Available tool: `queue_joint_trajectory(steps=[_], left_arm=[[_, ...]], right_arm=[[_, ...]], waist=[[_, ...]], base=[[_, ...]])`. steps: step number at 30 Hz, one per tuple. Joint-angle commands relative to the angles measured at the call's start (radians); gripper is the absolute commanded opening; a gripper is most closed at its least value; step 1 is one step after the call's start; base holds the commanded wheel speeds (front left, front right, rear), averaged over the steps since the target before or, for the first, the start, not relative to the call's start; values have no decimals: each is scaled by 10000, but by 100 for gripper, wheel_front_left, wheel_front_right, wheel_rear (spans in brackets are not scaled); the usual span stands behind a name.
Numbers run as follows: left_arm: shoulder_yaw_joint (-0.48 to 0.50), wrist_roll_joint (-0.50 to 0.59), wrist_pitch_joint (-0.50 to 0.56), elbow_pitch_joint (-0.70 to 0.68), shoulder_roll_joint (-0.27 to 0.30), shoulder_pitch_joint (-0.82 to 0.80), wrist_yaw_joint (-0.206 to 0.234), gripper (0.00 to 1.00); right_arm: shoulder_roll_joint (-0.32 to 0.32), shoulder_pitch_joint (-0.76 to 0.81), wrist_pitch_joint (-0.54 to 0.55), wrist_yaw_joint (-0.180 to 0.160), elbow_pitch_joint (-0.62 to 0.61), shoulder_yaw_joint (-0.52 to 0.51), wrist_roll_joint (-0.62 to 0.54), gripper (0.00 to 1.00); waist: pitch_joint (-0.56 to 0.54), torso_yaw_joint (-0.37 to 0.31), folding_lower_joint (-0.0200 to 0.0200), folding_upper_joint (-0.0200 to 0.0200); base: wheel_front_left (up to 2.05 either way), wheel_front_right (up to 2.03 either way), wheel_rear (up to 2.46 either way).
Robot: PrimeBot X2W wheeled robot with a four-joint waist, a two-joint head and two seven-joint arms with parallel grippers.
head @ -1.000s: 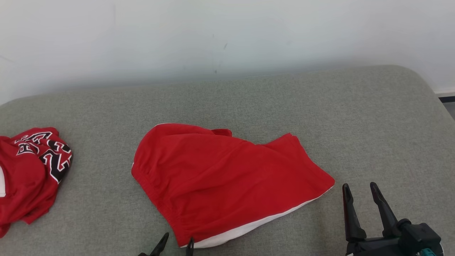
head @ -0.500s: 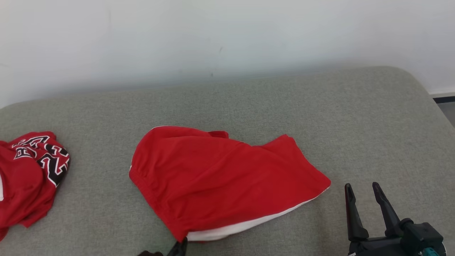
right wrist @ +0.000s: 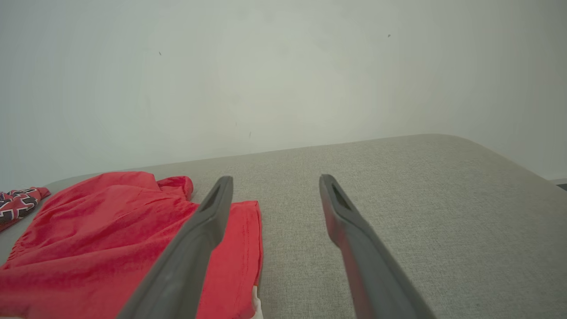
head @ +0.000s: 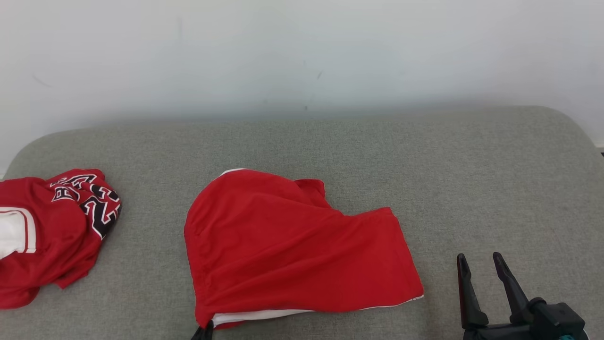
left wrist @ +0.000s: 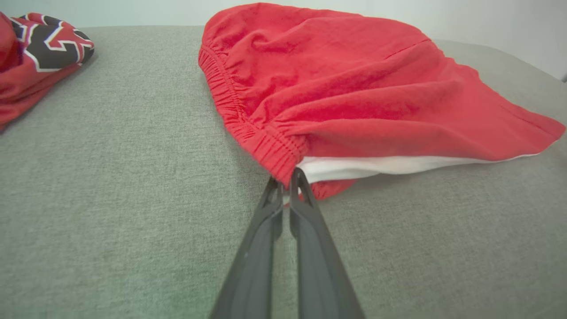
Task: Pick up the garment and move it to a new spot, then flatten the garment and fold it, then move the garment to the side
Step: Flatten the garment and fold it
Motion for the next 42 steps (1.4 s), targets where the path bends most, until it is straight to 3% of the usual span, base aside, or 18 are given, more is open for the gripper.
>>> queue_joint_trajectory(steps=[1, 2, 19, 29, 42], left_arm=[[62, 7, -34, -41, 17, 75, 48, 48], [115, 24, -33, -129, -25, 71, 66, 100], [2015, 876, -33, -3507, -453, 815, 337, 100], [3024, 1042, -33, -3882, -576, 1182, 273, 100], [3078, 1415, -32, -3915, -541, 1480, 57, 100]], right_arm=[[-2, 79, -2, -23, 48, 2, 84, 100], [-1, 81, -2, -23, 66, -7, 86, 100], [32, 37, -2, -23, -72, -31, 86, 100], [-37, 167, -1, -23, -115, -54, 133, 100], [10, 313, -1, -23, -35, 13, 23, 100]], waist=[[-33, 25, 0, 0], [-45, 35, 0, 0], [-247, 293, 0, 0], [-357, 320, 0, 0], [-404, 238, 0, 0]], base=[[0, 0, 0], [0, 0, 0], [0, 0, 0], [0, 0, 0], [0, 0, 0]])
